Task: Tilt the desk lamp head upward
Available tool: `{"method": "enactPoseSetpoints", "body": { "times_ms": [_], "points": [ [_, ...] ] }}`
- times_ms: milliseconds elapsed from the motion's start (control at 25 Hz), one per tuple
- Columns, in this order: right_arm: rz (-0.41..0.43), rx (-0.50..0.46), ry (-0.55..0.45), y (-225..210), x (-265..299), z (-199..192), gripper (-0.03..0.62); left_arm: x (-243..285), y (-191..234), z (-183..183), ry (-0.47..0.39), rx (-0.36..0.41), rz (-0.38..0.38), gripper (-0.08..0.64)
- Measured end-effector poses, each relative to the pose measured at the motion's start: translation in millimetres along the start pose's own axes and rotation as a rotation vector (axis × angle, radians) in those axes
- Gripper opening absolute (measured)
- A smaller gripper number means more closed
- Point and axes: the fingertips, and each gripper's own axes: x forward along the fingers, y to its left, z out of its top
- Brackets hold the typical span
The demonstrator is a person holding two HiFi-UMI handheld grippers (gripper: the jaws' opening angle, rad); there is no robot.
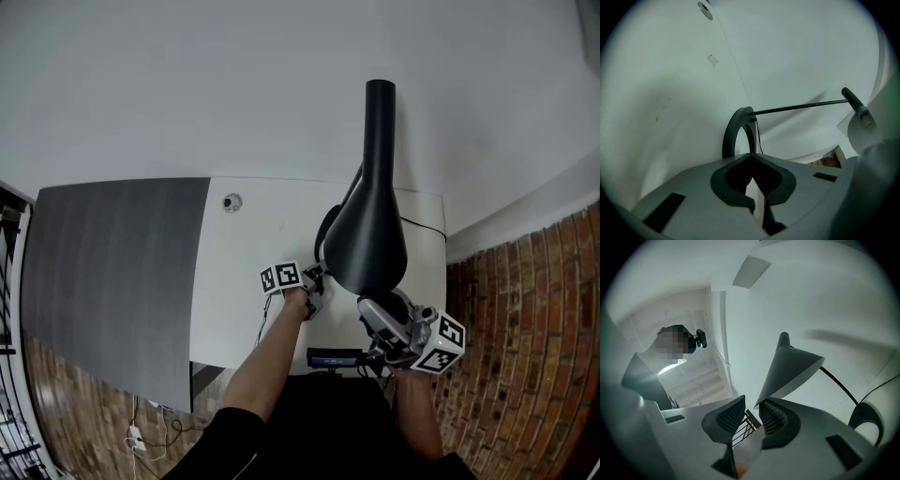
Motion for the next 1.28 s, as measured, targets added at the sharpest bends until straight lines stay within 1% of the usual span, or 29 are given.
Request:
{"method": "enactPoseSetpoints", "body": {
  "times_ms": [200,400,1040,1280],
  "points": [
    [0.009,-0.027,-0.004,7,2,3,0.097,0,0,1,0.001,-0.002,-0.003,0.009],
    [0.036,-0.067,-0.008,20,4,9,0.097,0,0,0,0.001,-0.001,-0.003,0.009],
    [0.081,-0.139,-0.033,50,13,31,0.100,1,0,0,0.001,-0.002,-0.006,0.009],
    [0.082,-0.162,-0.034,57,15,35,0.109,1,0,0,0.002,-0.004,-0.007,0.009]
  ]
}}
